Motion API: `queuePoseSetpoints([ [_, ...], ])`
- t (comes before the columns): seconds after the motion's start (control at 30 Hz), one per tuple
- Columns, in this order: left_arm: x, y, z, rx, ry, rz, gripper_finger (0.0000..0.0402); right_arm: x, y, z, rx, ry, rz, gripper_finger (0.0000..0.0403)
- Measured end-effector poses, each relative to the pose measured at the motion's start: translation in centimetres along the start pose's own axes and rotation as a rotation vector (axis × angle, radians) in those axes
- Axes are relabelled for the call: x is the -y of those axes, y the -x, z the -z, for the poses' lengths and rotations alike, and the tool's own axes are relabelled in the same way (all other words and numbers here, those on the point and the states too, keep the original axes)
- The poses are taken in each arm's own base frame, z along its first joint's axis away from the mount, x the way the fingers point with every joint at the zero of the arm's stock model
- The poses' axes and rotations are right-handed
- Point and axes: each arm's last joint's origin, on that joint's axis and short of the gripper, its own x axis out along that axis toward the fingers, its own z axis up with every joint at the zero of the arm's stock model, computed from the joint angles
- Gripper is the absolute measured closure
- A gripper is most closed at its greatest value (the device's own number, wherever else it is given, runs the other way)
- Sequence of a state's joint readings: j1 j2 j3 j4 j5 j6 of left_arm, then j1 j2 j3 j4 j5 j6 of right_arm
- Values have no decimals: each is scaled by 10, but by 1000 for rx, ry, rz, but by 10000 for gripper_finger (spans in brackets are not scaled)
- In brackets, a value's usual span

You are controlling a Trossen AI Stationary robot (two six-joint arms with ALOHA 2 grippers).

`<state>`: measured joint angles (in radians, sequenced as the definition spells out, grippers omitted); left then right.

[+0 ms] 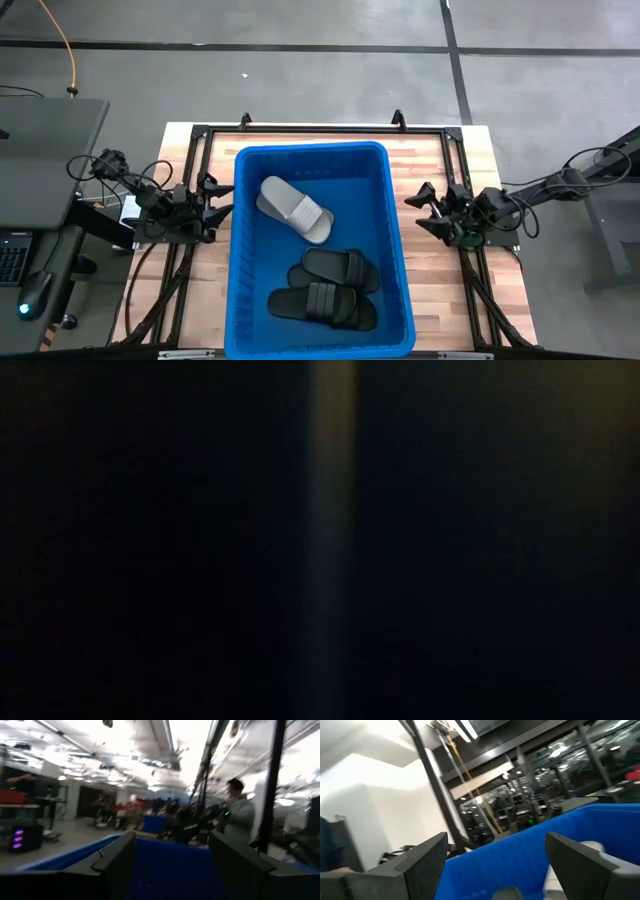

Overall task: Pick and place slides into bin
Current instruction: Return to Home Position

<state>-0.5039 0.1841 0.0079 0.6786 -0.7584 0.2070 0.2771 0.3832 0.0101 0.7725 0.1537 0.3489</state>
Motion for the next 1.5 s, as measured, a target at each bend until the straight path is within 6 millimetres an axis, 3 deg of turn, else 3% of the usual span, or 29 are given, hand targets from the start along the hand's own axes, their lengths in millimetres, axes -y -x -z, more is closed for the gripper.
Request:
queuePoseSetpoints([
  [0.2,-4,1,7,-82,-21,-162,163,3,0,0,21,16,91,82],
  [0.5,0,0,9,-82,-74,-25,163,5,0,6,-32,-45,116,82],
  [0.63,-1,0,-3,22,-99,-9,163,6,1,8,-57,-58,113,82],
  [0.77,-9,-1,-6,32,-147,-138,163,4,0,3,-12,-1,96,82],
  [0.93,-17,-6,1,20,-136,-126,163,12,1,4,-8,-1,190,82],
  [1.17,-28,-12,10,-24,-121,-135,163,17,0,-1,-13,22,91,82],
  [1.5,-31,-13,21,-112,-80,-121,163,21,0,2,-69,122,88,82],
])
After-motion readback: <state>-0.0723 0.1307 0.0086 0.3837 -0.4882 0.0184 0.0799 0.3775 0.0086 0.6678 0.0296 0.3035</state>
